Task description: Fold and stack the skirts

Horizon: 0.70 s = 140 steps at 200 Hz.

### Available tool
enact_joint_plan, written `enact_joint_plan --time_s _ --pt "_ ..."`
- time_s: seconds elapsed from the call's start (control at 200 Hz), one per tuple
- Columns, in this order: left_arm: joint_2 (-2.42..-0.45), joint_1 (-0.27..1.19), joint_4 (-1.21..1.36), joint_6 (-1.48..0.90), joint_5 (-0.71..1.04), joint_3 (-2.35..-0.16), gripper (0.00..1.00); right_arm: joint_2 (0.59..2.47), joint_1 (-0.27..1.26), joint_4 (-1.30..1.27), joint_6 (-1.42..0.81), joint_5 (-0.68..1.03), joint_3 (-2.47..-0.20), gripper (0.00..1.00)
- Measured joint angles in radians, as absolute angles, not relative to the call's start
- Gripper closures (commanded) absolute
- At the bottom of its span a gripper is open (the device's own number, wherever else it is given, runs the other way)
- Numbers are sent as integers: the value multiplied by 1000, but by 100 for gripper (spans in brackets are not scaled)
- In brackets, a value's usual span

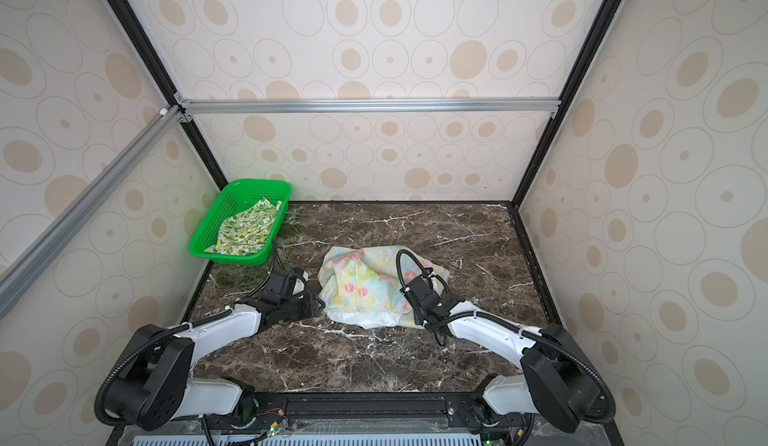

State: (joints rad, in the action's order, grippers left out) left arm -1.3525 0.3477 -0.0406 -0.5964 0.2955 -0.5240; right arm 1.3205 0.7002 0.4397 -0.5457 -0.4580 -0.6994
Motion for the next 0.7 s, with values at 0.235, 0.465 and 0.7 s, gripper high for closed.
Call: enact_joint_plan --time_s 0.235,0.465,0.7 --pt "-1365 348 47 -636 313 -508 57 1321 700 443 -553 -442 -702 100" --pt "-1423 348 130 -665 315 -509 100 1316 700 449 -561 -436 -703 100" --pt "-1410 348 45 -649 296 -578 100 1269 673 520 -567 -368 -759 100"
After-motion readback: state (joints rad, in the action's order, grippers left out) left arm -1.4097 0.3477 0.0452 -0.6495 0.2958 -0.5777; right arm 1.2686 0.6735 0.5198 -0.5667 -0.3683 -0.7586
